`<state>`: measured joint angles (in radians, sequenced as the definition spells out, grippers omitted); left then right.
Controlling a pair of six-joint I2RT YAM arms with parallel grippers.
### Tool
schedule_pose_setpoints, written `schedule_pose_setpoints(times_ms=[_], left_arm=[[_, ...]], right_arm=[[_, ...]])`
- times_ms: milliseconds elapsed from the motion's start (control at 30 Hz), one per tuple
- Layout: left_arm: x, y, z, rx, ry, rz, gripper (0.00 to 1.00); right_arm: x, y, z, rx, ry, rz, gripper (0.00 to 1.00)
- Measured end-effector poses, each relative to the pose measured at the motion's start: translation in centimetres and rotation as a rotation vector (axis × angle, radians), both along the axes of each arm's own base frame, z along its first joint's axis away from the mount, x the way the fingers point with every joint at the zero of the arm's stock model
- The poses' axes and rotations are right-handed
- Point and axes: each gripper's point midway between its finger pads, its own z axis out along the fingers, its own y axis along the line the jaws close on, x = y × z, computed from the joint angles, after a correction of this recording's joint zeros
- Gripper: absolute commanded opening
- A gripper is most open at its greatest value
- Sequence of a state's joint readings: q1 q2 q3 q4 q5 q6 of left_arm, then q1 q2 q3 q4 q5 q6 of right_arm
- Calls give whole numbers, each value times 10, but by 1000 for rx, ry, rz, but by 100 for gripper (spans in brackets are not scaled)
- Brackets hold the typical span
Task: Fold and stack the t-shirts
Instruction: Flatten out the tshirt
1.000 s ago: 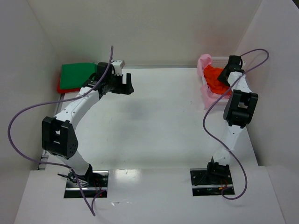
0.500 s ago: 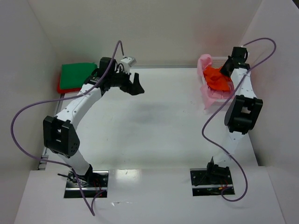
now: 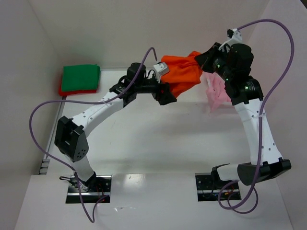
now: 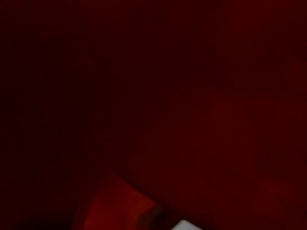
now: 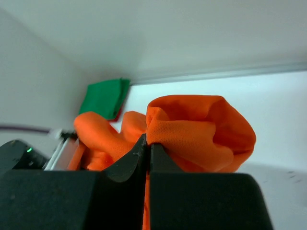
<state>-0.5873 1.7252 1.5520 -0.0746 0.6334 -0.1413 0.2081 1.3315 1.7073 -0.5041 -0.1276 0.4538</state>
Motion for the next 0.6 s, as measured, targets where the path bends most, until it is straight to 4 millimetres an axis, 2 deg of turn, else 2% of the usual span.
schedule_pose_setpoints(times_ms=[33,67,100,133,167,200,267,400,433,467,500,600], left_arm=[[3,-6,0,-15,1,11,88],[7,-12,0,-37,5,27,77],[12,-16,0,-62,10,45,59],[18,-25,-2,-101,29,71,17],[20,-27,-4,-111,37,77,4],[23,-30,-6,-124,50,91,0],[27,-34,-9,-137,68,133,0],[26,-27,-6,-124,58,212,0],[23,-19,-6,-111,65,235,0],[17,-3,1,-102,67,269,0],[16,8,9,-104,59,293,0],[17,58,58,-141,-31,411,0]], right_arm=[[-2,3,-3,8,9,14,0],[-6,12,-10,27,23,49,0],[-8,15,-18,36,41,66,0],[-15,22,-39,48,99,98,0],[-17,24,-49,54,129,108,0],[-18,25,-57,57,152,114,0],[-21,27,-70,64,190,124,1],[-28,20,-69,64,179,91,1],[-29,14,-66,63,167,68,1],[-31,7,-61,66,152,39,1],[-32,0,-57,67,139,14,6],[-27,-17,-52,71,120,-46,11]])
